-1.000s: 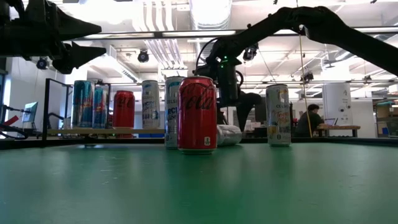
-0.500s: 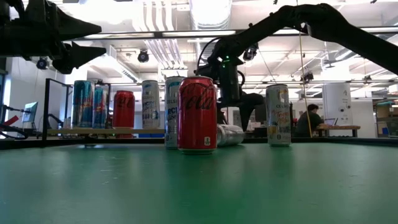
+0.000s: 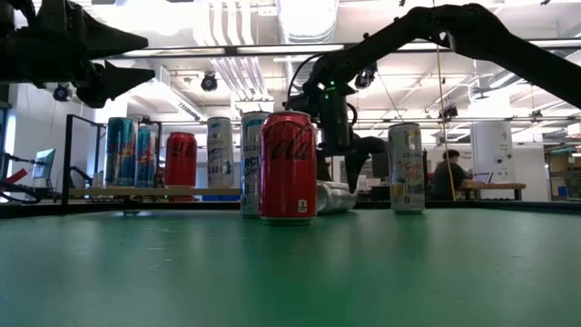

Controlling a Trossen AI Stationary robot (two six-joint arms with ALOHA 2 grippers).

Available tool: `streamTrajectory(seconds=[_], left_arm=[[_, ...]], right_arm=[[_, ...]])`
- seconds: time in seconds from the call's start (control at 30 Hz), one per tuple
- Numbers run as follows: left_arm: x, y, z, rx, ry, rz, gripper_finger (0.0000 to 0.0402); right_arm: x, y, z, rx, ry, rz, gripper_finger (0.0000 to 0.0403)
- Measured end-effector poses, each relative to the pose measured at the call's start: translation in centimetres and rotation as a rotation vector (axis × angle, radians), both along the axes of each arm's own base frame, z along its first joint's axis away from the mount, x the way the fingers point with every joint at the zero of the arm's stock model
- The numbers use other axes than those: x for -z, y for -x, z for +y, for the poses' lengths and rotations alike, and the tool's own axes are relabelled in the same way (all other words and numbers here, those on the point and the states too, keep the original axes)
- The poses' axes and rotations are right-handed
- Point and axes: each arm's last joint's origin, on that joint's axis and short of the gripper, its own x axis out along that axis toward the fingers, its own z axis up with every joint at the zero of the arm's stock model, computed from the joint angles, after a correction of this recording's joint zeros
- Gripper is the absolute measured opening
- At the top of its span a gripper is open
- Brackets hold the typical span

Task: Place canned beverage on shelf
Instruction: Adjust the white yellow soda can on the table

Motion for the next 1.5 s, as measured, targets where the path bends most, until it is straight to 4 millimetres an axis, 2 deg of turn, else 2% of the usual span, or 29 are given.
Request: streamTrajectory(seconds=[0.13, 0.3, 0.73, 1.03, 1.5], left_arm=[[0.0, 0.0, 0.0, 0.0, 0.0, 0.0, 0.0375], [0.0, 0.0, 0.0, 0.0, 0.0, 0.0, 0.0375], [0.0, 0.0, 0.0, 0.0, 0.0, 0.001, 0.0375], [0.0, 0.0, 0.0, 0.0, 0.0, 0.001, 0.0375], [0.0, 0.0, 0.0, 0.0, 0.0, 0.001, 0.0375]], right_arm=[[-0.1, 0.1, 0.1, -0.022, -0.007, 0.005, 0.0254], [-1.0, 0.2, 0.1, -0.021, 0.007, -0.014, 0.0264], [-2.6, 0.5, 0.2, 0.097, 0.036, -0.041, 0.0267], [-4.8, 0.9, 0.4, 0.15, 0.063, -0.088, 0.0267], [-5.2, 1.6, 1.3, 0.479, -0.033, -0.019, 0.0267]])
